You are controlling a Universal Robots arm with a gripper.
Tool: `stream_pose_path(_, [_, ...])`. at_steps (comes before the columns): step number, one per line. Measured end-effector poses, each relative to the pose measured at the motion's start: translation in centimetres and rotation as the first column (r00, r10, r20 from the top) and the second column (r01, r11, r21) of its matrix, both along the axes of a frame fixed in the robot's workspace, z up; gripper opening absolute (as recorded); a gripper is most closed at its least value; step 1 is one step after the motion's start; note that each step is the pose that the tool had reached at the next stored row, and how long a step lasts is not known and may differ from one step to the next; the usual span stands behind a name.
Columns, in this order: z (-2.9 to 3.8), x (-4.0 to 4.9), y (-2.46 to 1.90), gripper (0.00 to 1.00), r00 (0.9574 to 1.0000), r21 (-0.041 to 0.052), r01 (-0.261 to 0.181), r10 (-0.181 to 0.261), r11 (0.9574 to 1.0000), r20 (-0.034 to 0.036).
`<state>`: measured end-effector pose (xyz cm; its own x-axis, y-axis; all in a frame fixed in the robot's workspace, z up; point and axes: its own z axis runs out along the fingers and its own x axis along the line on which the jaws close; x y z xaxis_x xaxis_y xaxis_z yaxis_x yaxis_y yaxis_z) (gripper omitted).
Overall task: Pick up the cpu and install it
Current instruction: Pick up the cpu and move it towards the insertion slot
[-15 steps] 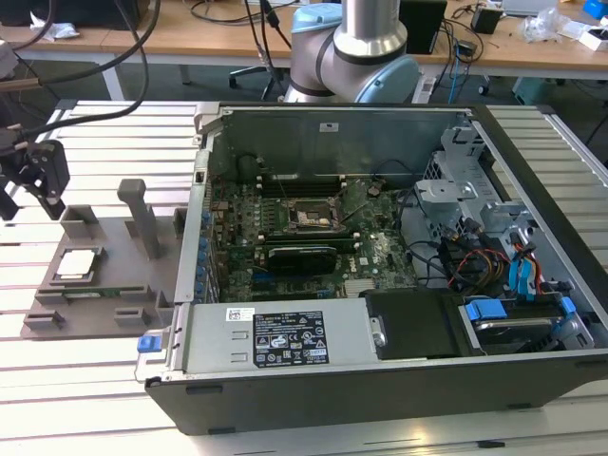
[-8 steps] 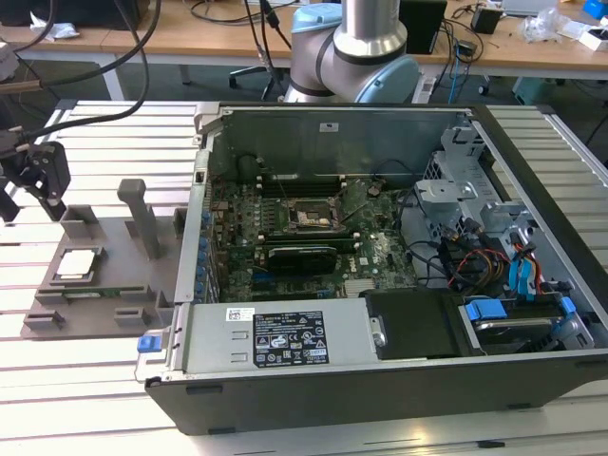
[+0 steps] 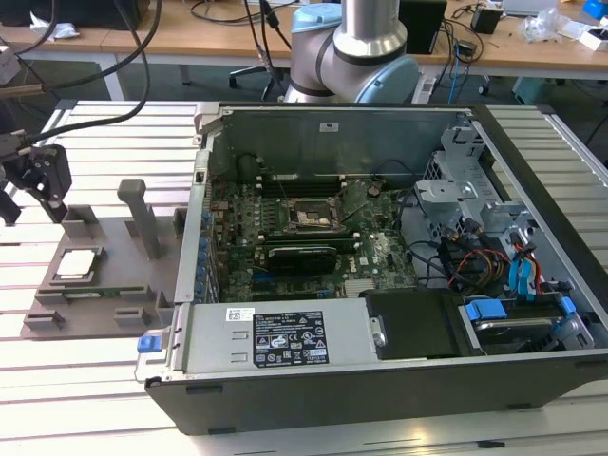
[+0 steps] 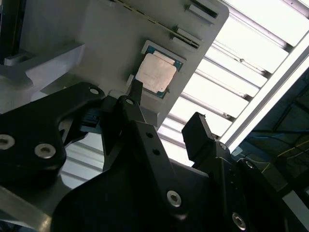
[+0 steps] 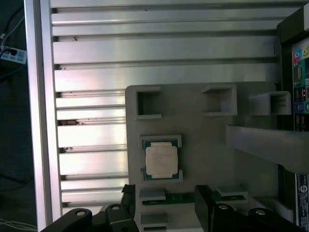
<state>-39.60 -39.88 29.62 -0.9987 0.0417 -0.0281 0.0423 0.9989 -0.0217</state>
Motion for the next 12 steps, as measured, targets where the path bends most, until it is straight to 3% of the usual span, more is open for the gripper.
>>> stream_pose_path(3, [-0.24, 0.00, 0.00, 0.61, 1.0000, 0.0000, 0.000, 0.000, 1.0000, 0.0000])
stream_pose_path(7, [-1.10, 0.00, 0.00, 0.61, 1.0000, 0.0000, 0.000, 0.000, 1.0000, 0.0000])
stream_pose_path(12, [-1.31, 0.00, 0.00, 0.61, 1.0000, -0.0001, 0.000, 0.000, 1.0000, 0.0000])
